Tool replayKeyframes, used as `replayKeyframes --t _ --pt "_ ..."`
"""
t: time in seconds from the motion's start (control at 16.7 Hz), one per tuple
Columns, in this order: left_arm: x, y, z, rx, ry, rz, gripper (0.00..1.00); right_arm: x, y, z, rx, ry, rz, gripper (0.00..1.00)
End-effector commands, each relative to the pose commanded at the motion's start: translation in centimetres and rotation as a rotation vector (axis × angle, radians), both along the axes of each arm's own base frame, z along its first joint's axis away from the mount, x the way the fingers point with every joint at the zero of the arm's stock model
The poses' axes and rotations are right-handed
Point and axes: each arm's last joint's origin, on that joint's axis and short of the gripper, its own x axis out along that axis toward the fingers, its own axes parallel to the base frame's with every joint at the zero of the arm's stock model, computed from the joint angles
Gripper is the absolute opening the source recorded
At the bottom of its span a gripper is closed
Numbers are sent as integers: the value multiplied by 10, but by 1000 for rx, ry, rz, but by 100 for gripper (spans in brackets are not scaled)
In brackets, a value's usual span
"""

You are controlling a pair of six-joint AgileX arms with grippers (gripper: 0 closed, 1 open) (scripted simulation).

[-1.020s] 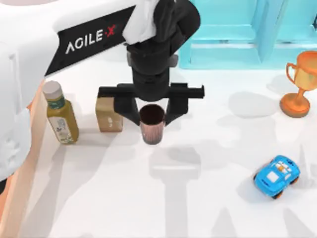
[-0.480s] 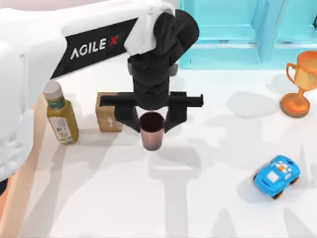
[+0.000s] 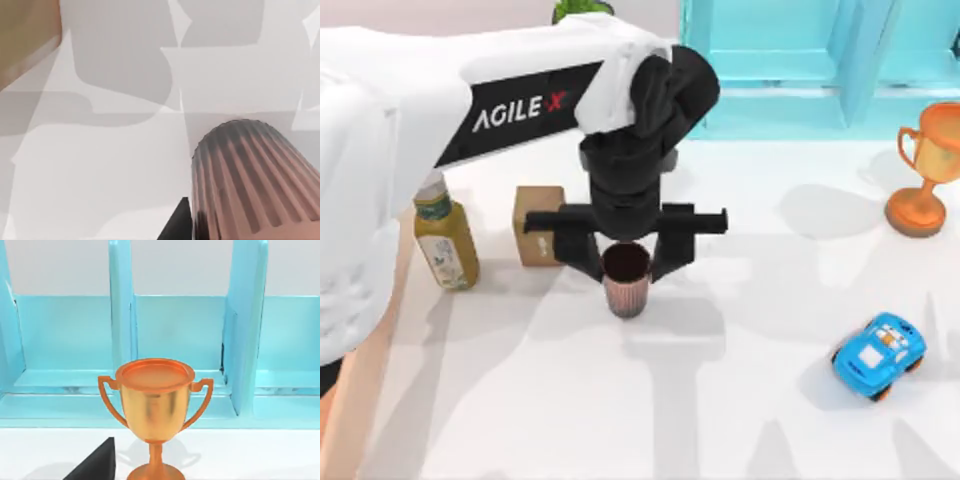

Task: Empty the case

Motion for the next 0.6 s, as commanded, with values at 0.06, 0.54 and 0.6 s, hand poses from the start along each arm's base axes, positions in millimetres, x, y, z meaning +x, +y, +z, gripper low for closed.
replayKeyframes --t 0.06,0.54,0.6 --pt "0 0 0 0 0 0 15 0 0 0 0 0 0 100" --pt "0 0 0 0 0 0 75 0 0 0 0 0 0 100" --pt "0 0 0 0 0 0 83 0 0 0 0 0 0 100"
